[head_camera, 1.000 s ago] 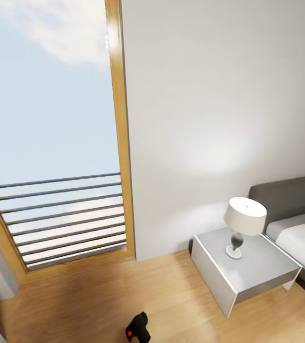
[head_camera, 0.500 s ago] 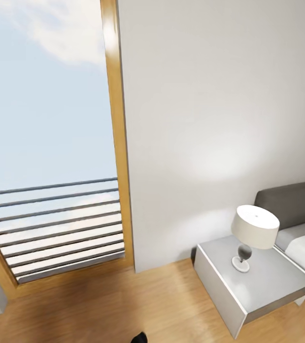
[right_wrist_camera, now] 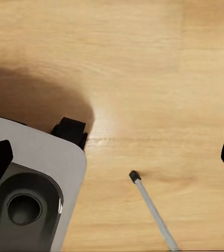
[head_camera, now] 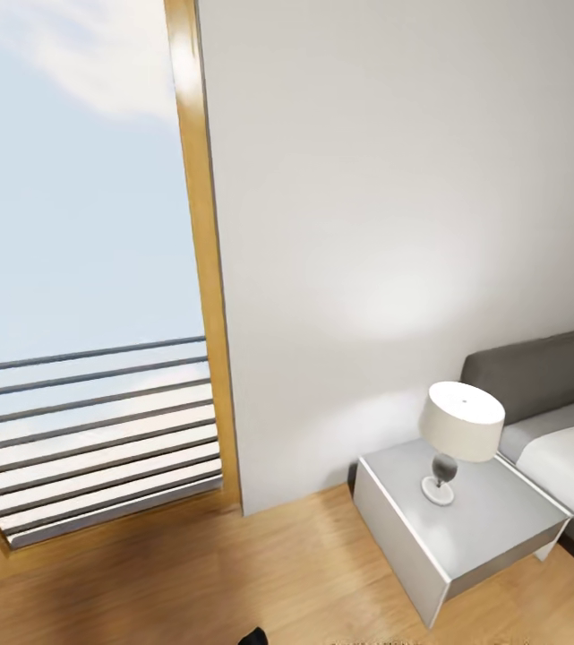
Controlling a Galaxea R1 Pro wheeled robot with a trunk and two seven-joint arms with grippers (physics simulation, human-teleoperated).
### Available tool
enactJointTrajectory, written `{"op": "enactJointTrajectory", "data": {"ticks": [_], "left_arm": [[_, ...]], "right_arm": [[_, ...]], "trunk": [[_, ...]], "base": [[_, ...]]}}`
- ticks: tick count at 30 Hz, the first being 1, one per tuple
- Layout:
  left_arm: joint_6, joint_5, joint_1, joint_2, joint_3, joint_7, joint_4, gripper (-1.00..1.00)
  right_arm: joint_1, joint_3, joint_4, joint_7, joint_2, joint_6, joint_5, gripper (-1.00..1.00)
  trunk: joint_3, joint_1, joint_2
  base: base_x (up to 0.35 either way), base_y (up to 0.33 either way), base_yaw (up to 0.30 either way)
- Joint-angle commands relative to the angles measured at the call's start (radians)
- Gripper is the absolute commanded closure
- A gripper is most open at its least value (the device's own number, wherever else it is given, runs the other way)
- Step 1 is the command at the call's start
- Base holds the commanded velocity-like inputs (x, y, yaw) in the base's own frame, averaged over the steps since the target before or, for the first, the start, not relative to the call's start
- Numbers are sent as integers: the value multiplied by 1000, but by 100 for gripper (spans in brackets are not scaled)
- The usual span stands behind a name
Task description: Attach the digital camera to the camera tripod in the bedroom.
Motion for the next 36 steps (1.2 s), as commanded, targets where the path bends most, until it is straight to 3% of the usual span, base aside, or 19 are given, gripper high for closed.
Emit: {"op": "enactJointTrajectory", "data": {"ticks": [1, 13, 23, 36], "left_arm": [[-1, 3, 1, 0, 6, 0, -2, -100], [-1, 3, 1, 0, 6, 0, -2, -100], [-1, 3, 1, 0, 7, 0, -2, -100], [-1, 3, 1, 0, 8, 0, -2, -100]], "right_arm": [[-1, 4, 1, 3, 0, 1, 2, -100], [-1, 2, 0, -18, -1, -1, 2, -100], [-1, -5, 1, -128, 0, -6, 0, -100], [-1, -5, 1, -143, 1, -6, 0, -100]], "trunk": [[-1, 0, 0], [-1, 0, 0], [-1, 0, 0], [-1, 0, 0]], "base": [[0, 0, -276], [0, 0, -285], [0, 0, -289], [0, 0, -291]]}}
